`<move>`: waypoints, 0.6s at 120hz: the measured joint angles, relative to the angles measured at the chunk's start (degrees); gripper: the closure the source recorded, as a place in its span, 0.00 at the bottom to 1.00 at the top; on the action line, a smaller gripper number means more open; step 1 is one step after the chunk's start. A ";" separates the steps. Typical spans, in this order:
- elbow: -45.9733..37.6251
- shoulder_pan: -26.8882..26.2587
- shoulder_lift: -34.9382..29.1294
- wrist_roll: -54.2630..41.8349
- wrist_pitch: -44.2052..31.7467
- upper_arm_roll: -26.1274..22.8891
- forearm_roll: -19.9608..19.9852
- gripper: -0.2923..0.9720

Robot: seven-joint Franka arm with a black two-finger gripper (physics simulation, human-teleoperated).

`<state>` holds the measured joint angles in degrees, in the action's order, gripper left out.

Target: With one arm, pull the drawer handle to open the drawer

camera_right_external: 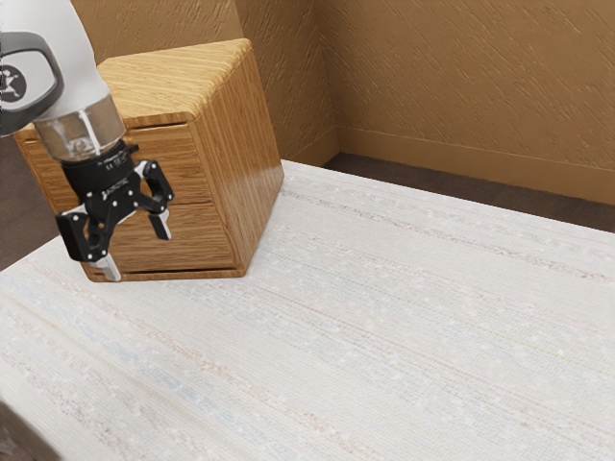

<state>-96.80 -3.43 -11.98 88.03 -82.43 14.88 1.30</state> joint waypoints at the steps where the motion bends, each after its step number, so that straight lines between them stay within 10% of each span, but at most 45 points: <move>1: -0.07 -0.05 -0.02 -0.01 0.00 -0.07 -0.03 0.23; 36: -0.23 1.32 0.64 -0.02 0.06 -0.22 -4.14 0.23; 55: -0.28 17.17 1.90 0.46 1.01 -12.54 -4.45 0.23; 72: 0.13 21.81 2.24 0.78 1.30 -14.00 -3.90 0.23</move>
<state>-96.68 18.38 -9.74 88.81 -81.12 0.89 -2.60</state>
